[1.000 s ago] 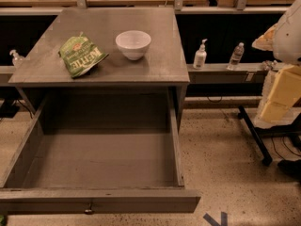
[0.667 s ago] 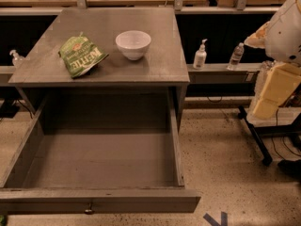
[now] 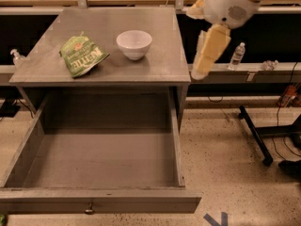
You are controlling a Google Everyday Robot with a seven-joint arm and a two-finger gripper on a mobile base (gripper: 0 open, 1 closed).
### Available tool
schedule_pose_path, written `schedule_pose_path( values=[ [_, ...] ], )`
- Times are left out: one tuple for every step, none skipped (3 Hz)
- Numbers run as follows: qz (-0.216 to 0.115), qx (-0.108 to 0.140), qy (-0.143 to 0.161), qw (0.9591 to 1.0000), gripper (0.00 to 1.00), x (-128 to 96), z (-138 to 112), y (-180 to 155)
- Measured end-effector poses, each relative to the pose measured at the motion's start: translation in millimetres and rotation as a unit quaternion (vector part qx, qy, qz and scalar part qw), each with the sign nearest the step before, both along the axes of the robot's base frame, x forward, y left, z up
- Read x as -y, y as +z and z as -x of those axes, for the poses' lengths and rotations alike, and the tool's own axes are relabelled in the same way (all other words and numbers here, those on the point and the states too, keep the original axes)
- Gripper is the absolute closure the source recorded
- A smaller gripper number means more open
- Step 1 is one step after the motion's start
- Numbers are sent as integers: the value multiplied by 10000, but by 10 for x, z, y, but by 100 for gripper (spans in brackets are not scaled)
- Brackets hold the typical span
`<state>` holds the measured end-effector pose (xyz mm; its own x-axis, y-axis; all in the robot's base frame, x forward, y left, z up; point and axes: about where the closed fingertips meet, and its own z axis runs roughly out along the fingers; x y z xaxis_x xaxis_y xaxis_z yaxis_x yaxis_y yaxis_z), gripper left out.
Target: Place green jalapeno chip bag into top drawer
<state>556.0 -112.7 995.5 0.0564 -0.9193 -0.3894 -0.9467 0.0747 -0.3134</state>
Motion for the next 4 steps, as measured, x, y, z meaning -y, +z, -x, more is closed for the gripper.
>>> schedule_pose_path(
  values=[
    [-436, -225, 497, 9976, 0, -635, -502, -7],
    [-1169, -868, 590, 9876, 0, -1585, -1015, -33],
    [-1629, -1165, 207, 9795, 0, -1945, -1216, -6],
    [-1776, -1201, -452, 9757, 0, -2233, -1383, 69]
  ],
)
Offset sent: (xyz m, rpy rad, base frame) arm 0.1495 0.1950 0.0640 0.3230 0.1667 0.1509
